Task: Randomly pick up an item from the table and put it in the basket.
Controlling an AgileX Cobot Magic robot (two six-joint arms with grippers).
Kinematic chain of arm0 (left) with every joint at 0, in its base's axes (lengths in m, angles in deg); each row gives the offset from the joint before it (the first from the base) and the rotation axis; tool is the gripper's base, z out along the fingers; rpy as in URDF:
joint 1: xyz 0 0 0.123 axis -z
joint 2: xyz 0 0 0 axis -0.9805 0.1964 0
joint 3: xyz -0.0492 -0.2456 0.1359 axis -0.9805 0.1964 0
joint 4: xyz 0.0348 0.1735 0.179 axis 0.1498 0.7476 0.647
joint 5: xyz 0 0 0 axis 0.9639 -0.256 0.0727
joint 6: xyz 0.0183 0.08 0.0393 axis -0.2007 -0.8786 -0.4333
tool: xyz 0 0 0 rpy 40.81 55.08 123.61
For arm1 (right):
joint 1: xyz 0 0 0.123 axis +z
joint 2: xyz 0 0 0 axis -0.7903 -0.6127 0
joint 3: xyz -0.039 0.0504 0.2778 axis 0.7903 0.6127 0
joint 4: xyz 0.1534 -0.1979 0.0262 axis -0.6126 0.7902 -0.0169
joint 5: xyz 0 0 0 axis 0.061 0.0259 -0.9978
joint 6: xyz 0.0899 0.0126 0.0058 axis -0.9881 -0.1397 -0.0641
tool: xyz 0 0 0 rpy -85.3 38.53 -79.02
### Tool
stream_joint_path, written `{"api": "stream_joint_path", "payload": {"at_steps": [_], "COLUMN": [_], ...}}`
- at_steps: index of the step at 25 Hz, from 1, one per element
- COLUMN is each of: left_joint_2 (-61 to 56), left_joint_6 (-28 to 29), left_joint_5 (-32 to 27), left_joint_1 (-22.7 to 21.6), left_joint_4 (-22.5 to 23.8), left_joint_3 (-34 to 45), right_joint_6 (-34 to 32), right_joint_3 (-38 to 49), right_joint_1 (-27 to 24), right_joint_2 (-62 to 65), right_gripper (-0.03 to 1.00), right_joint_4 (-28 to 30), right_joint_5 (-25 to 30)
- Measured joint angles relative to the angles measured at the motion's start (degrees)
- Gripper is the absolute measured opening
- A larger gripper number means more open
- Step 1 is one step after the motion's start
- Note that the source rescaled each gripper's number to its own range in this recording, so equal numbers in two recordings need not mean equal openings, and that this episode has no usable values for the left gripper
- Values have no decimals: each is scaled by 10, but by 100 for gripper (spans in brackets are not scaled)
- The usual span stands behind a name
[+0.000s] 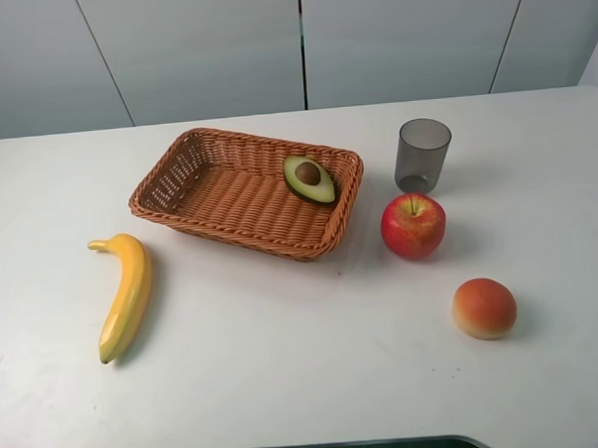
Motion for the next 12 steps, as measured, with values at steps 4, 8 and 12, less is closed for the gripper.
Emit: {"api": "stream_joint_path", "payload": {"at_steps": [4,8,12], "left_joint_2": [0,0,0], "left_joint_6": [0,0,0], "left_joint_5": [0,0,0], "left_joint_1": [0,0,0], "left_joint_4": [0,0,0], "left_joint_3": [0,0,0], "right_joint_6": [-1,45,77], "right_joint_3": [0,0,0], "right_joint_1": [0,-1,-8], "right_joint_2": [0,0,0], "right_gripper": [100,100,100], "right_joint_4": [0,0,0], "right_joint_5": [-2,-5,-7]}}
